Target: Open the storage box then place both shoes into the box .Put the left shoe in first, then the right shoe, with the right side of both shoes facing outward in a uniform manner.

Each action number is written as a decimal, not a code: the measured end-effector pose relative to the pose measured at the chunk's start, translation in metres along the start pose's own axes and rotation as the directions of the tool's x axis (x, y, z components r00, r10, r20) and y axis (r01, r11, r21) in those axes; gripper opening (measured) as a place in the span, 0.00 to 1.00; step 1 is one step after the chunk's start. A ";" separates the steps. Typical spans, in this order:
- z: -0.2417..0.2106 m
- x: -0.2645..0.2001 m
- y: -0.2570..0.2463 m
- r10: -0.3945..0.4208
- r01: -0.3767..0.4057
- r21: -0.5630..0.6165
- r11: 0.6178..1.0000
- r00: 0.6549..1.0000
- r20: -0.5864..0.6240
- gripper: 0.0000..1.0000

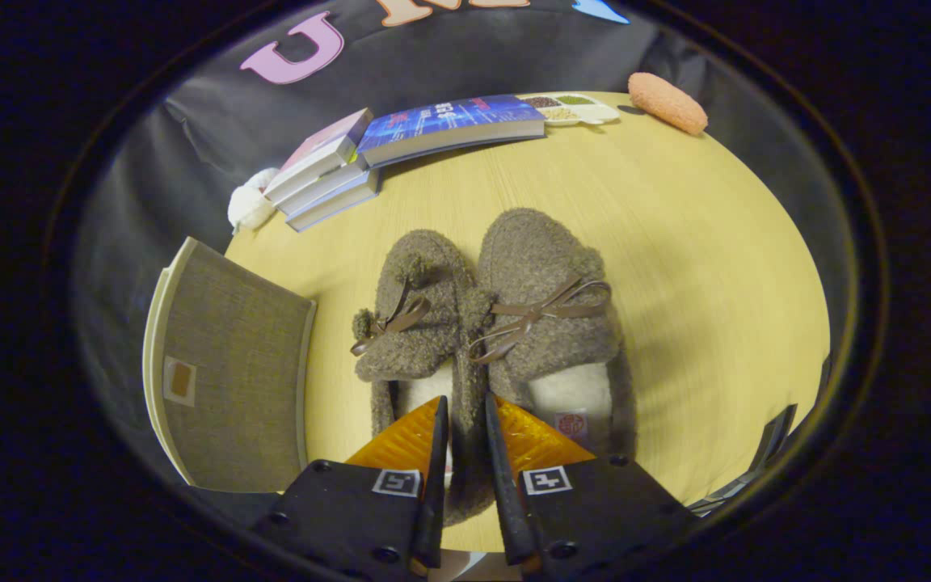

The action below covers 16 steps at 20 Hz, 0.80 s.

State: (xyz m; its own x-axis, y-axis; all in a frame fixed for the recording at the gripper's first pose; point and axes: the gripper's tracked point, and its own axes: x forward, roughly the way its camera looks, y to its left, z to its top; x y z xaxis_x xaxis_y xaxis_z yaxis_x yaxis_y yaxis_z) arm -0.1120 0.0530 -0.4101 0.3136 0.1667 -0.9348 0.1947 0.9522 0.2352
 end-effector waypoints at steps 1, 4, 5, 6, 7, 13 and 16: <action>0.000 0.003 0.000 -0.003 0.003 -0.002 1.000 1.000 -0.006 0.30; -0.001 0.009 0.001 -0.006 0.006 0.019 1.000 1.000 -0.030 0.21; 0.001 0.008 -0.002 -0.006 0.007 0.017 1.000 0.999 -0.033 0.18; 0.000 0.013 -0.001 -0.003 0.004 0.038 0.999 1.000 -0.026 0.11; 0.001 0.007 -0.002 0.002 -0.001 0.035 0.999 1.000 -0.029 0.04; 0.009 -0.006 0.015 0.054 -0.055 0.103 0.993 0.998 0.008 0.03; 0.015 -0.019 0.029 0.088 -0.090 0.146 0.985 0.996 0.020 0.03</action>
State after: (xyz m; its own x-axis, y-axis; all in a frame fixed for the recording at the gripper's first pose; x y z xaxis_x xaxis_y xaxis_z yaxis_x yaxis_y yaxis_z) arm -0.0983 0.0732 -0.3811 0.3478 0.2453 -0.9049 0.2995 0.8856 0.3551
